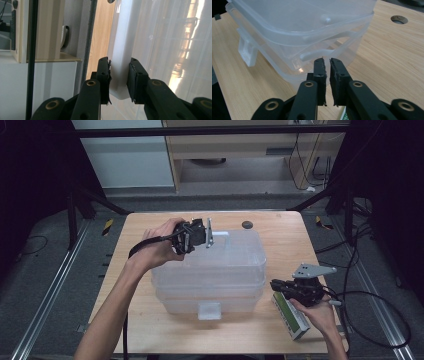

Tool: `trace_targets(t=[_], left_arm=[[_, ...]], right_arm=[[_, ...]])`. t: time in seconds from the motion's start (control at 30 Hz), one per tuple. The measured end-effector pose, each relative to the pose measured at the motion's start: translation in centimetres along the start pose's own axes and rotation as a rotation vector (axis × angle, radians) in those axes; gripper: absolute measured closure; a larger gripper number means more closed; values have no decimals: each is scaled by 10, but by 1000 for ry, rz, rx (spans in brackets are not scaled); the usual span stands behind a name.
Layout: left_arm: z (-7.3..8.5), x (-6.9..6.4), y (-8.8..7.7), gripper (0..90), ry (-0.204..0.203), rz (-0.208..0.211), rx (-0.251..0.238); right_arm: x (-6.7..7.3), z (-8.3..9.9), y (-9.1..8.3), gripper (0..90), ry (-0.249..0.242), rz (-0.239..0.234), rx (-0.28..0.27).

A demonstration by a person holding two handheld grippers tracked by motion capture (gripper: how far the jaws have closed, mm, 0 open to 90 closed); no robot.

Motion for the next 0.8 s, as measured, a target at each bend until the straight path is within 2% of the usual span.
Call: trace_targets(t=[0.13,0.33,0.8], left_arm=[[0,1,0,728,1,1,4],[0,4,2,727,-5,3,0],[0,8,4,723,-25,11,0]], right_arm=[[4,-3,1,900,-4,-24,-6],[6,-5,2,900,9,-54,-20],[10,-11,7,900,4,-64,-32]])
Point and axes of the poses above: each handheld gripper's, and its own axes: y roughly forward along the jaws, z roughly out of its underside, x roughly to its left, the point moved 4 cm from there along y, roughly forward along the jaws, and after that the axes turned 1 degree about -z, right-handed, at the moved point
